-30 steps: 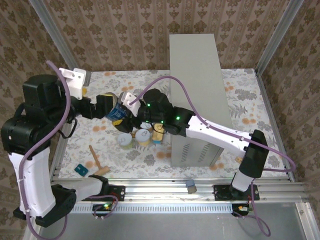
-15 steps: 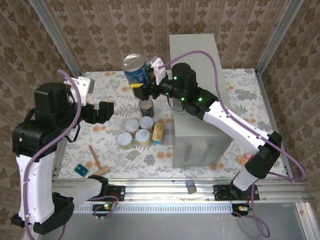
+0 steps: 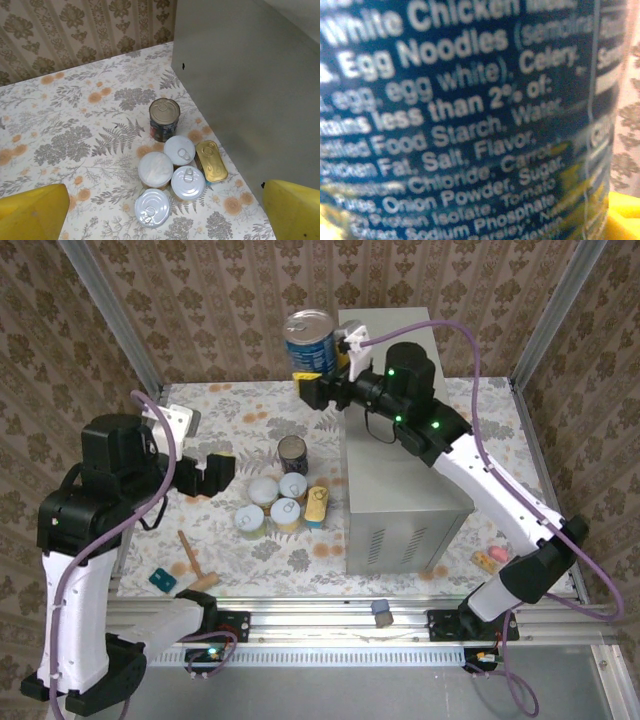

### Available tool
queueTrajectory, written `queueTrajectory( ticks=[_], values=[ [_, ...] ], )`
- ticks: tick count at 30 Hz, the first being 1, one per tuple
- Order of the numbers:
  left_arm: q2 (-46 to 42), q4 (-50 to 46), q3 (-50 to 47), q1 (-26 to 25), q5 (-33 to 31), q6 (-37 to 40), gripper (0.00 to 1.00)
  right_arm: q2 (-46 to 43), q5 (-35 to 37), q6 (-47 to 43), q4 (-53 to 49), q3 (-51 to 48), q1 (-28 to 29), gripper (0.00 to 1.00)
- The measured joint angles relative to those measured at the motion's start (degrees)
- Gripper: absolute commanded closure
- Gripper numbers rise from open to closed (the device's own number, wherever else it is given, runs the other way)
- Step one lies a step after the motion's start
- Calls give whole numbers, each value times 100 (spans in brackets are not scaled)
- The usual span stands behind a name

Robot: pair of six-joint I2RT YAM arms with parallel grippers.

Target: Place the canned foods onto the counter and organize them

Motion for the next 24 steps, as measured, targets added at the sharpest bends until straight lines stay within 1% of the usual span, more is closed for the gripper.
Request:
queueTrajectory(
  ticks=[8, 14, 19, 24],
  values=[
    [-92, 697, -656, 0, 492, -68, 0, -557, 177, -175, -581, 0, -772, 28],
    [-92, 1073, -752, 0, 780, -70, 0, -990, 168, -308, -737, -153, -1443, 27],
    [-26, 1567, -896, 0, 1191, -72, 0, -940, 125, -435, -984, -153, -1860, 28],
    [195, 2068, -953, -46, 1572, -70, 0, -743, -44, -452, -1019, -339, -2028, 29]
  ],
)
